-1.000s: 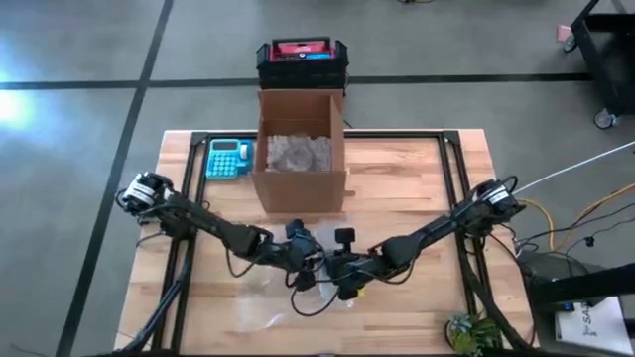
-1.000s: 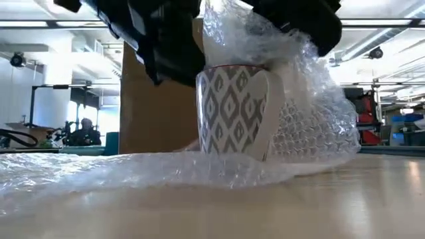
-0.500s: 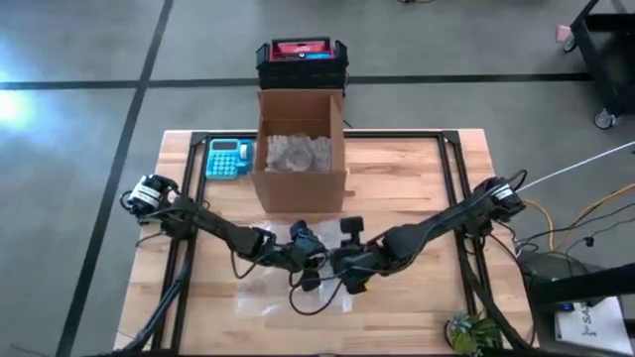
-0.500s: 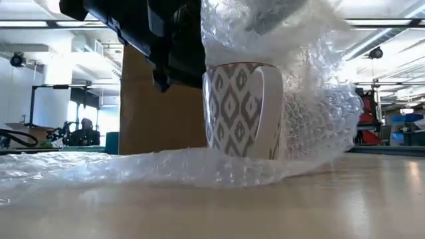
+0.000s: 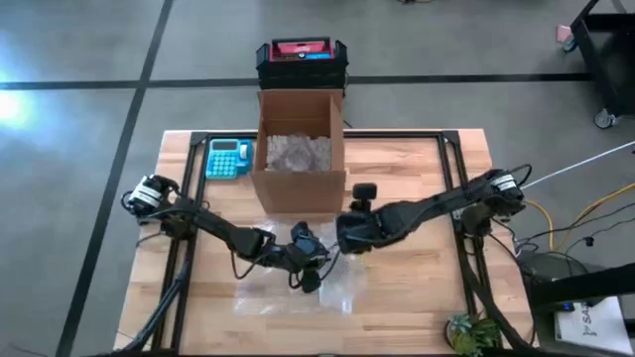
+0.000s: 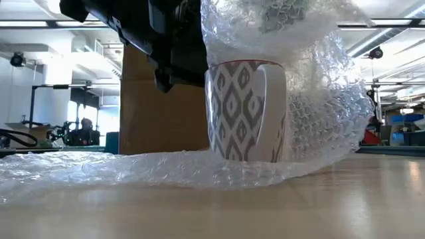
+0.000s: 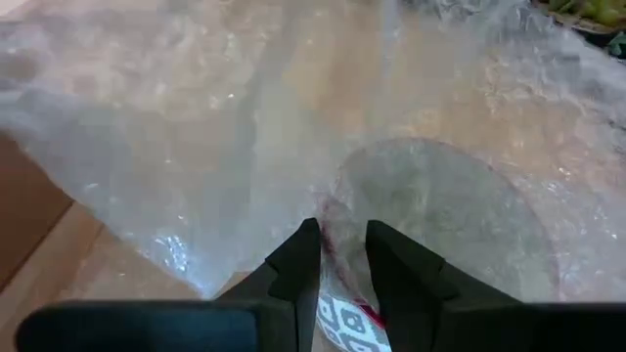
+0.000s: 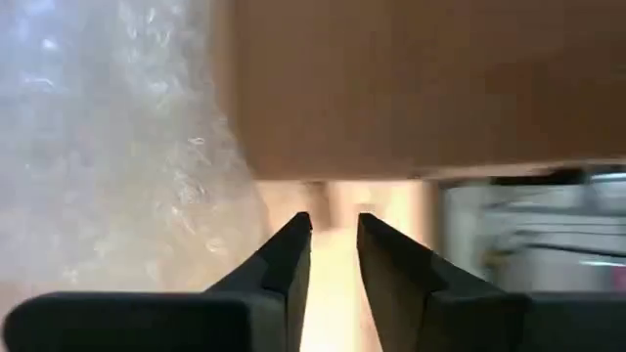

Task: Wrap mug
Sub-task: Wrap the white mug using the bubble wrap

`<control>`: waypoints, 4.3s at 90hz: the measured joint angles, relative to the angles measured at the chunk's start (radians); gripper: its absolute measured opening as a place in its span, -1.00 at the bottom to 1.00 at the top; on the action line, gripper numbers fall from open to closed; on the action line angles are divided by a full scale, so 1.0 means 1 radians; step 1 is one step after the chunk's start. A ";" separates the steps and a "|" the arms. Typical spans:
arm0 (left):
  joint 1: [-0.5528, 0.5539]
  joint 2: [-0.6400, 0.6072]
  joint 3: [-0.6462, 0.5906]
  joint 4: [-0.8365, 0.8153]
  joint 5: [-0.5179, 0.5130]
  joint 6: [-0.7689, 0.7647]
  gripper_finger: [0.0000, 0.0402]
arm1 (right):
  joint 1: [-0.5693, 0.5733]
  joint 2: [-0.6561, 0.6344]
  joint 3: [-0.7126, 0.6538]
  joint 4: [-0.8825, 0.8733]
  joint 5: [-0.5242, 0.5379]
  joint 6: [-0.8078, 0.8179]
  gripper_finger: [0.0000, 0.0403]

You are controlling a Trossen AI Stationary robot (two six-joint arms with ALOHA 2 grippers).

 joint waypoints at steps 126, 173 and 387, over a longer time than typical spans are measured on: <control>-0.008 0.044 0.003 0.042 0.083 -0.103 -0.64 | 0.119 0.082 -0.014 0.286 -0.293 -0.033 -0.96; -0.008 0.016 -0.003 0.062 0.063 -0.039 -0.64 | 0.114 0.093 0.004 0.288 -0.448 -0.048 -0.96; -0.060 0.008 -0.006 0.250 0.054 0.151 -1.00 | 0.081 0.143 -0.014 0.338 -0.408 -0.113 -0.96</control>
